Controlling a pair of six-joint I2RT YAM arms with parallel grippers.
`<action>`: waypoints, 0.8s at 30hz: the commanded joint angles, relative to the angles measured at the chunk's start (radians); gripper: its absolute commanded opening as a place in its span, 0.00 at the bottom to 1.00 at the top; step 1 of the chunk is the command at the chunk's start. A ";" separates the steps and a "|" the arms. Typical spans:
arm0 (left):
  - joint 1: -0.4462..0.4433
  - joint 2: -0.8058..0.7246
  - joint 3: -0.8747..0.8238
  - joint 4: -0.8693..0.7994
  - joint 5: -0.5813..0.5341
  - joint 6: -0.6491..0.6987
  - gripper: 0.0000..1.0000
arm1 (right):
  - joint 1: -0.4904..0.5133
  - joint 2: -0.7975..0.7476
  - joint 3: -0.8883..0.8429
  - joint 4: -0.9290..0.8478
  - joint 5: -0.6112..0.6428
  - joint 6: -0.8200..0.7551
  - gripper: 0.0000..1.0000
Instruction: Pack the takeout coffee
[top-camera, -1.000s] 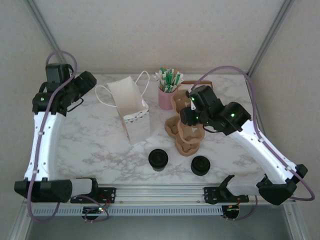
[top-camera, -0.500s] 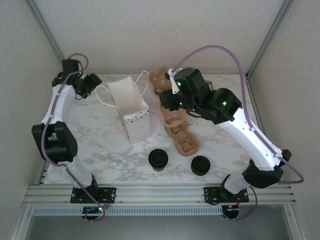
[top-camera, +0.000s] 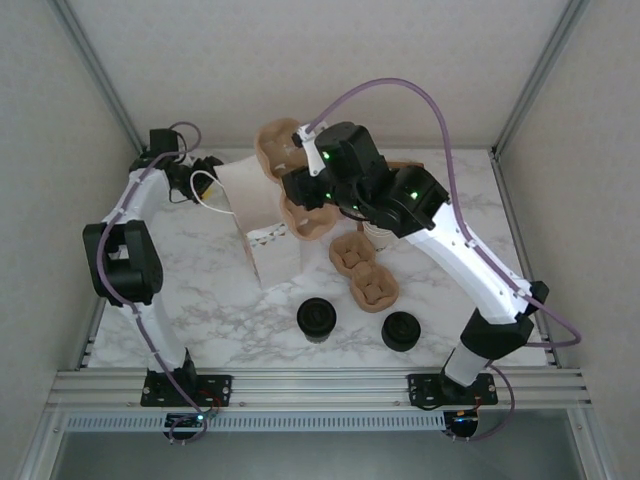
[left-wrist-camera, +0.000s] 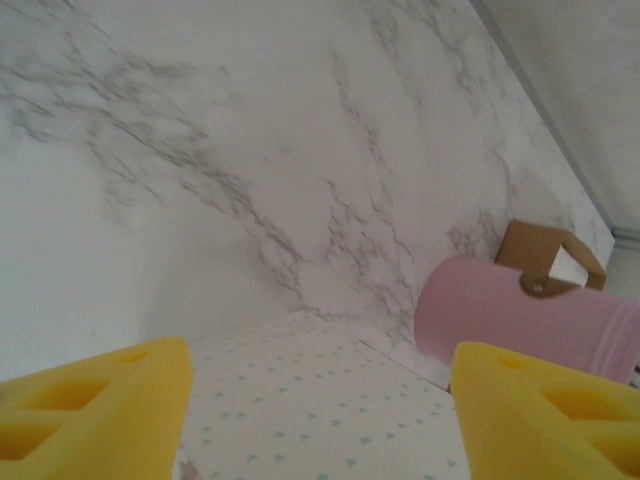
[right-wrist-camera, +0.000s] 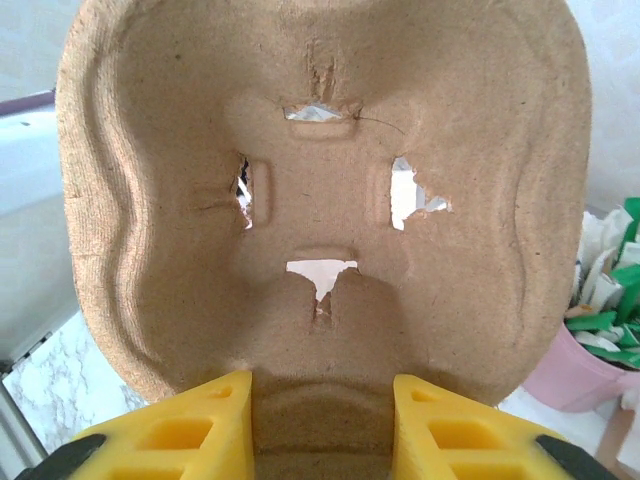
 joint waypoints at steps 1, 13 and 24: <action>-0.027 -0.002 -0.026 -0.011 0.046 -0.004 0.69 | 0.011 0.031 0.033 0.082 -0.010 -0.014 0.34; -0.041 -0.172 -0.208 -0.007 0.000 -0.038 0.72 | 0.011 0.104 0.063 0.125 -0.019 -0.048 0.35; -0.056 -0.336 -0.377 0.001 -0.007 -0.120 0.73 | 0.012 0.172 0.090 0.126 -0.058 -0.089 0.35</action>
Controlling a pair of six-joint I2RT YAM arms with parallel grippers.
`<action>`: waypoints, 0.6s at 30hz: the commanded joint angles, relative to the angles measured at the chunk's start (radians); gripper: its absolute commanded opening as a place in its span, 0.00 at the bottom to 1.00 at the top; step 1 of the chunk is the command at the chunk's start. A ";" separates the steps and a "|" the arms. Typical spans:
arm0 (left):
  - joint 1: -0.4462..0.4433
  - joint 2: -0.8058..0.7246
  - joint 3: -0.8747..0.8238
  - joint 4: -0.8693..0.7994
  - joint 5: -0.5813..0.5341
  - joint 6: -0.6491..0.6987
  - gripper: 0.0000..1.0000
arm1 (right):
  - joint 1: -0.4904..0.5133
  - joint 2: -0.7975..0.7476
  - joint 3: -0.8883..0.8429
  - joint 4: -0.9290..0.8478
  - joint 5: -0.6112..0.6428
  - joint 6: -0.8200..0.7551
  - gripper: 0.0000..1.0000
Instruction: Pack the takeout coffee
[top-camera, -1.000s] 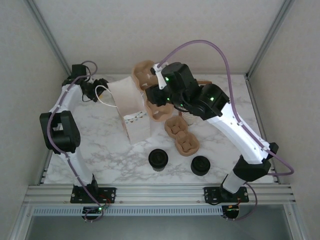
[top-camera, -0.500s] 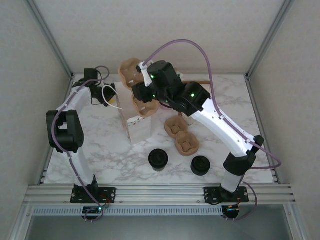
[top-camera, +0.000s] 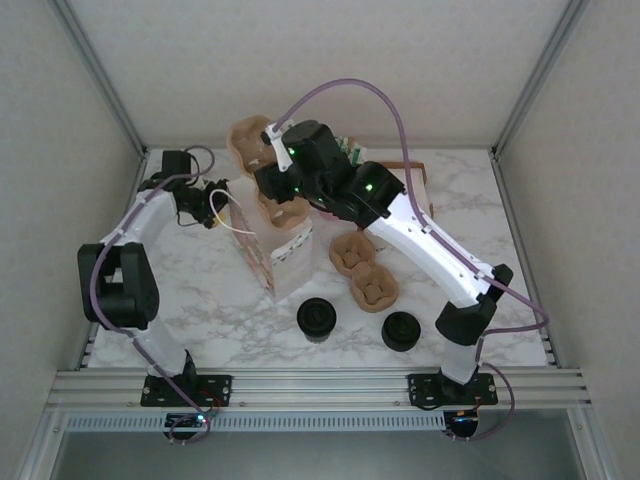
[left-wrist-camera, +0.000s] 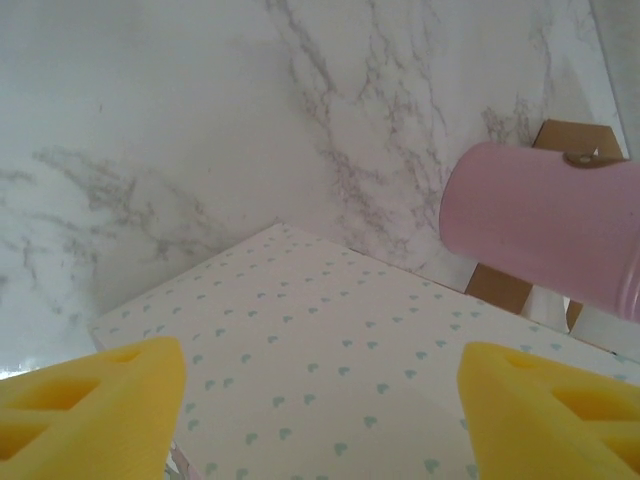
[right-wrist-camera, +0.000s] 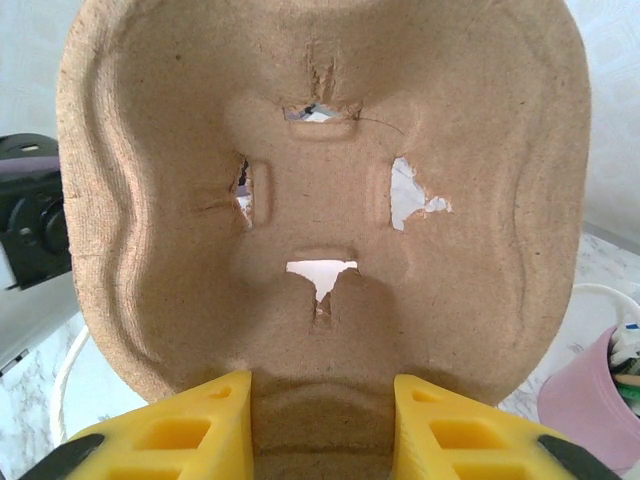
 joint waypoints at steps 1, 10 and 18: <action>-0.012 -0.067 -0.024 -0.027 0.005 -0.042 0.73 | 0.010 0.027 0.036 0.028 -0.034 -0.037 0.35; 0.002 -0.190 0.011 -0.185 -0.186 0.097 0.80 | 0.010 0.073 0.033 0.006 -0.083 -0.050 0.34; 0.028 -0.243 0.023 -0.174 -0.193 0.169 0.88 | 0.016 0.082 -0.007 -0.027 -0.066 -0.067 0.34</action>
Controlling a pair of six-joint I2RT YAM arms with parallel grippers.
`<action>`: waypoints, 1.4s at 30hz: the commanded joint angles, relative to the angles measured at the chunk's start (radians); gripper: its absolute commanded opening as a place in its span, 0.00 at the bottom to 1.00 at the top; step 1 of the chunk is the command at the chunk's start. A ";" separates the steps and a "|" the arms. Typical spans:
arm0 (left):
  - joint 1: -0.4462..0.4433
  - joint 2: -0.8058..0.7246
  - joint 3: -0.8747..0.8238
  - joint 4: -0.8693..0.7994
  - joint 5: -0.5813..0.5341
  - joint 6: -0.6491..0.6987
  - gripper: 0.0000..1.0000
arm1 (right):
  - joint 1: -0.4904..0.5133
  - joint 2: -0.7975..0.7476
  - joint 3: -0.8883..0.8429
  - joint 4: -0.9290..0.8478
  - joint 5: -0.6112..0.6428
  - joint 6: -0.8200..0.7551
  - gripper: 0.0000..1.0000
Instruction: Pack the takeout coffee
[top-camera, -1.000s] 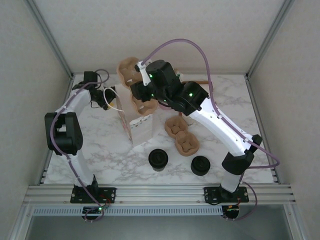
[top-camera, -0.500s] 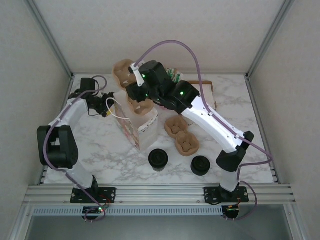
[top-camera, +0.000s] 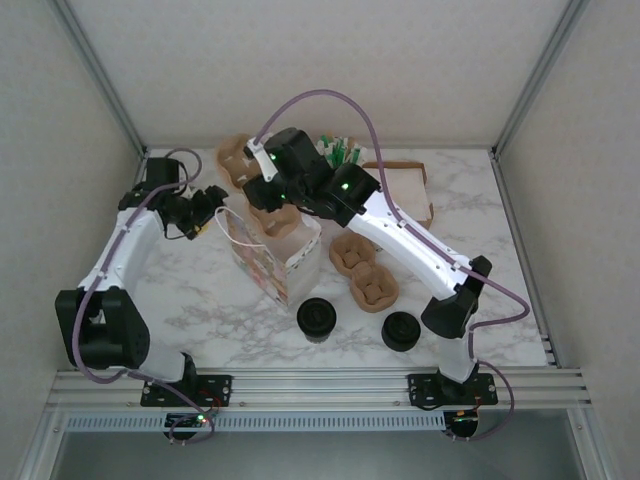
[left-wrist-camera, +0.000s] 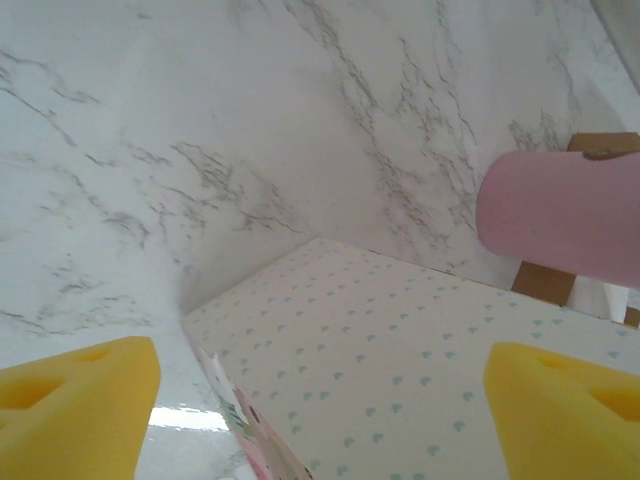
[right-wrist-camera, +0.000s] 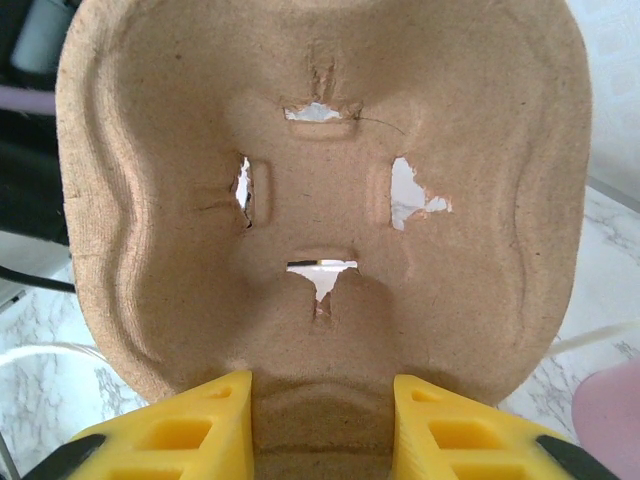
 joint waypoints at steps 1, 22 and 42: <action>0.009 -0.052 0.050 -0.039 -0.027 0.078 0.89 | 0.014 0.003 -0.014 -0.011 -0.008 -0.016 0.34; 0.006 -0.172 0.182 -0.156 0.225 0.386 0.62 | 0.014 -0.023 -0.070 -0.022 0.050 0.048 0.34; -0.014 -0.124 0.172 -0.191 0.212 0.454 0.70 | 0.014 -0.017 -0.061 -0.020 0.067 0.065 0.34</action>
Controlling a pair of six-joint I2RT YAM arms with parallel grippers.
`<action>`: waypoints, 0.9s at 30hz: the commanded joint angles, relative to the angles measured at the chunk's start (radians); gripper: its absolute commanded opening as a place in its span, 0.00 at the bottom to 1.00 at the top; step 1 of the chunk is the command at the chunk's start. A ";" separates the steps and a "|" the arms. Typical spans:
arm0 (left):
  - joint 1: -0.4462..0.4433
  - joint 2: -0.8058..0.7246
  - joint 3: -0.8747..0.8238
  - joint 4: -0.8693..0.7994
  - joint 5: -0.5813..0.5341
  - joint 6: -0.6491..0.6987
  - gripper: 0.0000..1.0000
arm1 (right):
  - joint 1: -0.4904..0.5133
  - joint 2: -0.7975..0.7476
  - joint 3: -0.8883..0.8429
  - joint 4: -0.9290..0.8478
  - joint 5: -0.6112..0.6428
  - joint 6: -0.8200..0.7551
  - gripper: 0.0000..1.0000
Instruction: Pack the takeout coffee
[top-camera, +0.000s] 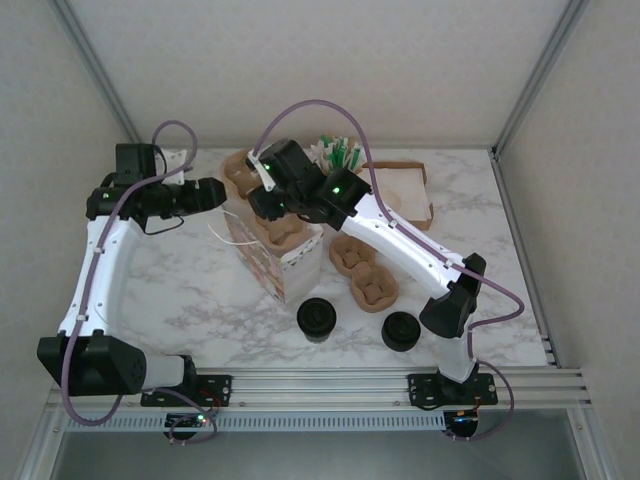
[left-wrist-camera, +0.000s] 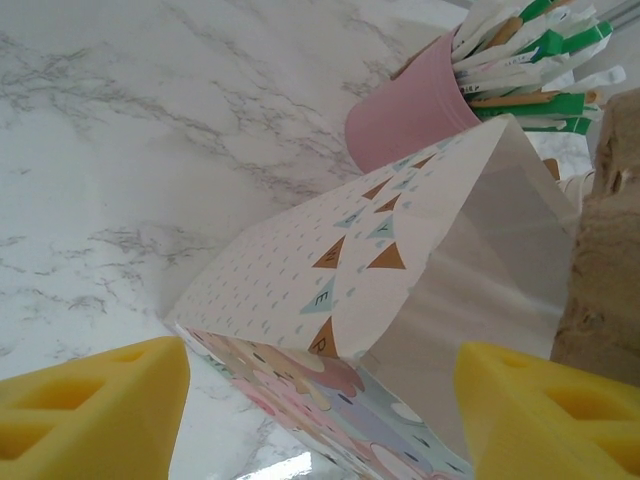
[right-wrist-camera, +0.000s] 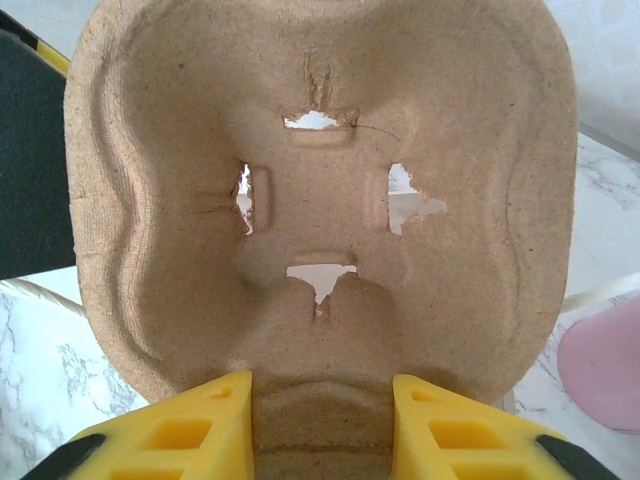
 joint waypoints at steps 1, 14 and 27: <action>-0.013 0.024 -0.003 -0.031 0.029 0.036 0.69 | 0.010 -0.015 0.001 -0.002 0.016 0.025 0.34; -0.028 0.089 0.034 -0.041 0.050 0.023 0.68 | 0.011 -0.007 0.011 -0.009 0.016 0.021 0.34; -0.026 0.070 -0.019 0.094 -0.057 -0.093 0.69 | 0.011 0.024 0.023 -0.045 0.012 0.011 0.34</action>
